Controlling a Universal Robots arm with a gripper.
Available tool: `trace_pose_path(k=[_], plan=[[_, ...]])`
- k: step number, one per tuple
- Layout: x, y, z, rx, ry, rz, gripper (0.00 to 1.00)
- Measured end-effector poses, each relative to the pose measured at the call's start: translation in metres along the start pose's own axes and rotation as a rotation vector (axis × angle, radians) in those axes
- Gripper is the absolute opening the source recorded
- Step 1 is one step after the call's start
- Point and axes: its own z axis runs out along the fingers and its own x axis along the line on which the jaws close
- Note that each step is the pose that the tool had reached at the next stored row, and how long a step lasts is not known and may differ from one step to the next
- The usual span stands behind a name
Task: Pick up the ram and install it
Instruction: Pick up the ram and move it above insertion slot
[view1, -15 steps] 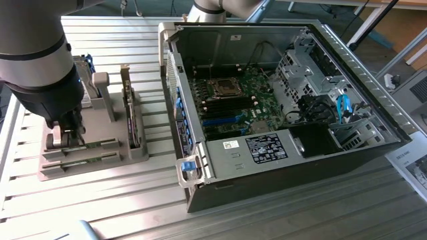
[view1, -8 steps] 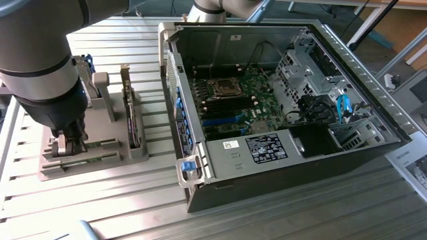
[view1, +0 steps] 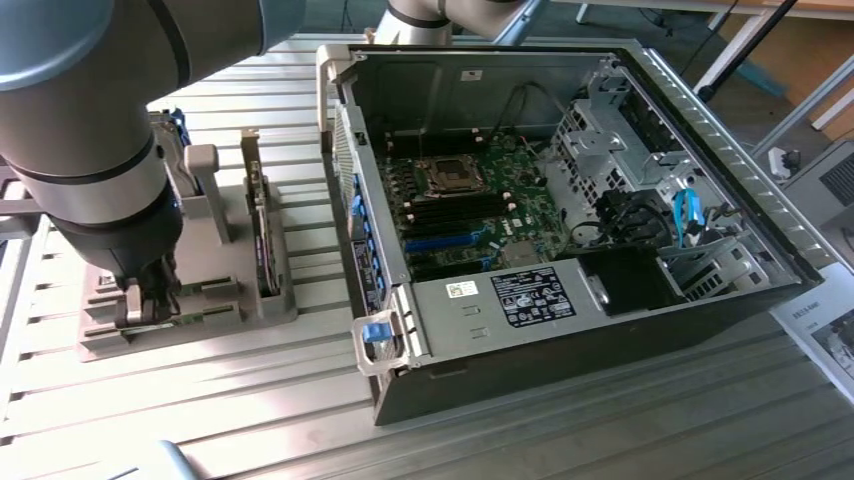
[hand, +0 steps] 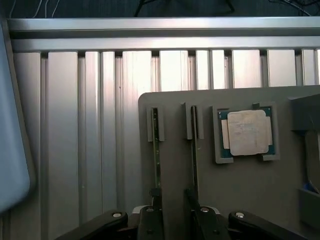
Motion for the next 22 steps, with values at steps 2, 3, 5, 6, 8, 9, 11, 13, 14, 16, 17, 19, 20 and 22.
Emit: trace_pose_path(k=[2,3,5,6,8,9,11,13,14,16,17,19,20,22], plan=[[0.0002,-0.0003,0.0032,-0.0003,-0.0001,0.0,0.31],[0.0002,-0.0003,0.0044,-0.0006,0.0001,0.0,0.31],[0.0003,-0.0004,0.0049,-0.001,0.0003,0.0,0.31],[0.0002,-0.0004,0.005,-0.0008,0.0001,0.0,0.31],[0.0003,-0.0004,0.0051,-0.0007,0.0,0.0,0.31],[0.0003,-0.0004,0.0052,-0.0007,0.0,0.0,0.31],[0.0003,-0.0018,0.0057,-0.0032,0.0003,-0.006,0.31],[0.0003,-0.0025,0.0058,-0.0069,0.0023,-0.026,0.31],[0.0003,-0.0026,0.0058,-0.0073,0.0029,-0.033,0.31],[0.0004,-0.0026,0.0059,-0.0071,0.0031,-0.035,0.31],[-0.0002,-0.0026,0.0061,-0.0068,0.0052,-0.036,0.31],[-0.0018,-0.0014,0.0061,-0.005,0.0133,-0.037,0.31],[-0.0017,-0.0012,0.0061,-0.005,0.0147,-0.038,0.31],[-0.0019,-0.0009,0.0061,-0.0049,0.0147,-0.038,0.31]])
